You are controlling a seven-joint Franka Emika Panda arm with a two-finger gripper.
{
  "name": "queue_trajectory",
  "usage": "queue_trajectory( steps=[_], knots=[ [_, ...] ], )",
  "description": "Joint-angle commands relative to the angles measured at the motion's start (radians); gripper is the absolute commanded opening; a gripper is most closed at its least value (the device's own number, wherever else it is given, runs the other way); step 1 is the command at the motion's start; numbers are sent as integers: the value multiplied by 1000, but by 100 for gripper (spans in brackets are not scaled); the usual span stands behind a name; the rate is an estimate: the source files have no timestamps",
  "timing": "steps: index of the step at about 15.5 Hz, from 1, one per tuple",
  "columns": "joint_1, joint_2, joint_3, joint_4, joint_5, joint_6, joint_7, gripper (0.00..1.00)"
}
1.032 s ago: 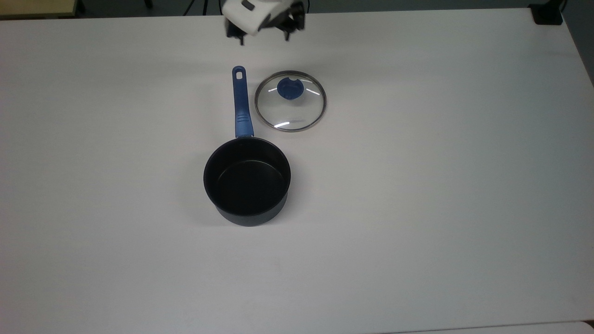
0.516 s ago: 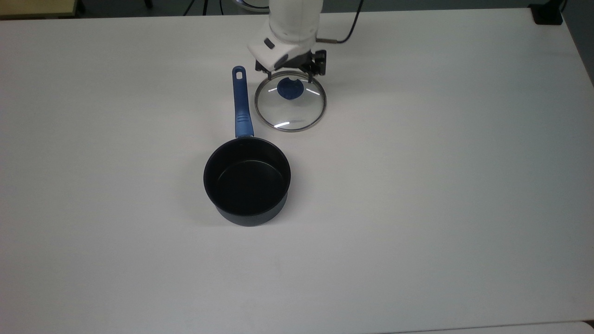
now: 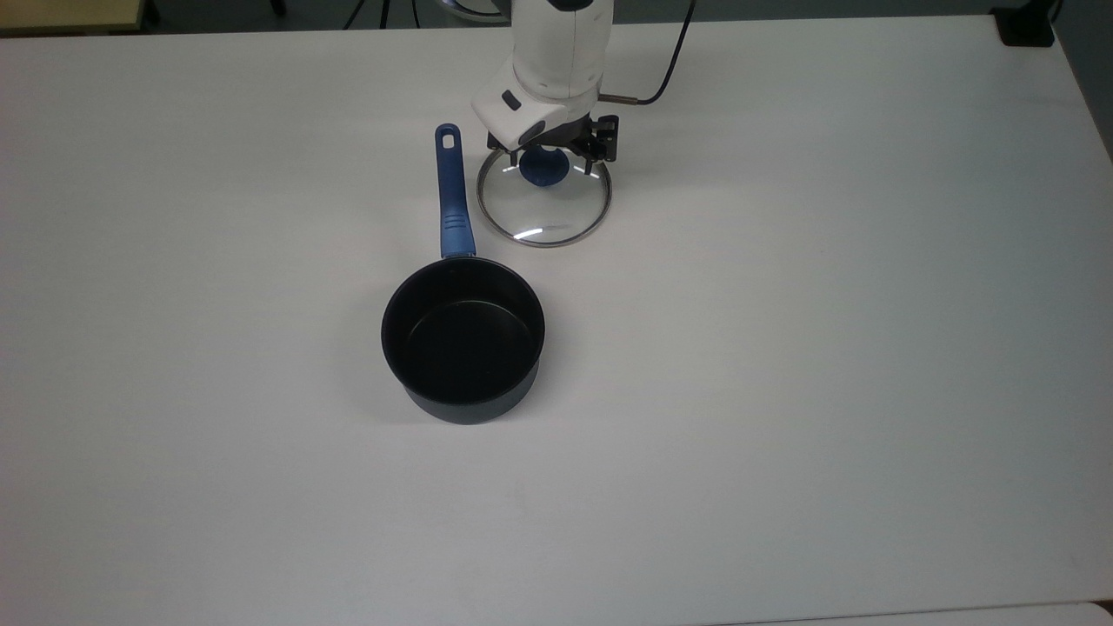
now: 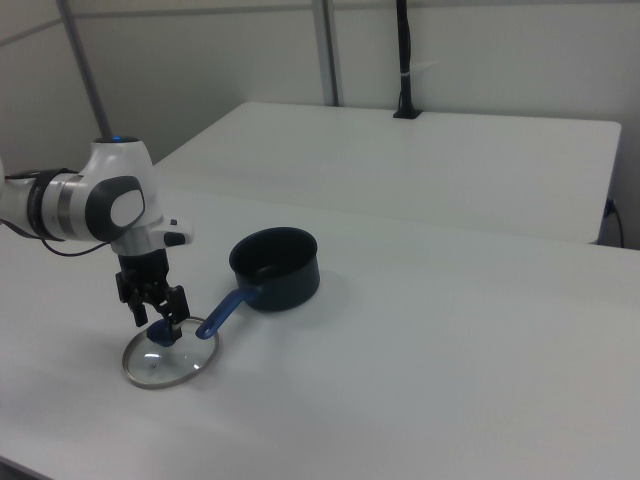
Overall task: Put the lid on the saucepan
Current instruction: 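Lower the gripper over the glass lid's blue knob, then close the gripper on the blue knob and lift the lid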
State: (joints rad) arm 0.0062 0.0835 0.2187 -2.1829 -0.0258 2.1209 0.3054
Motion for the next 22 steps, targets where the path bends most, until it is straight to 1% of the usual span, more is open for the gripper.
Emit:
queue_trajectory(
  steps=[1,2,4,6,7,8,9,12,13,16,17,18,20,22],
  knots=[
    [3,7,-2,-17,-9,33,21,91],
    [-8,13,-2,-15,-11,46,21,90],
    [-11,18,-2,-14,-11,62,21,80],
    [-11,16,-2,-9,-8,56,24,62],
    [-9,13,-1,-11,-8,53,24,49],
    [-8,12,-1,-9,-8,51,24,42],
    [-8,9,-1,-8,-8,48,24,39],
    [6,-19,1,-1,-8,-21,17,38],
    [8,-28,14,9,-8,-42,17,36],
    [8,-42,91,80,-6,-149,23,36],
    [8,-44,117,112,-6,-172,24,36],
    [8,-42,131,149,-6,-199,24,36],
    [6,-34,133,254,-6,-267,20,36],
    [-8,-18,123,369,1,-337,15,36]
  ],
)
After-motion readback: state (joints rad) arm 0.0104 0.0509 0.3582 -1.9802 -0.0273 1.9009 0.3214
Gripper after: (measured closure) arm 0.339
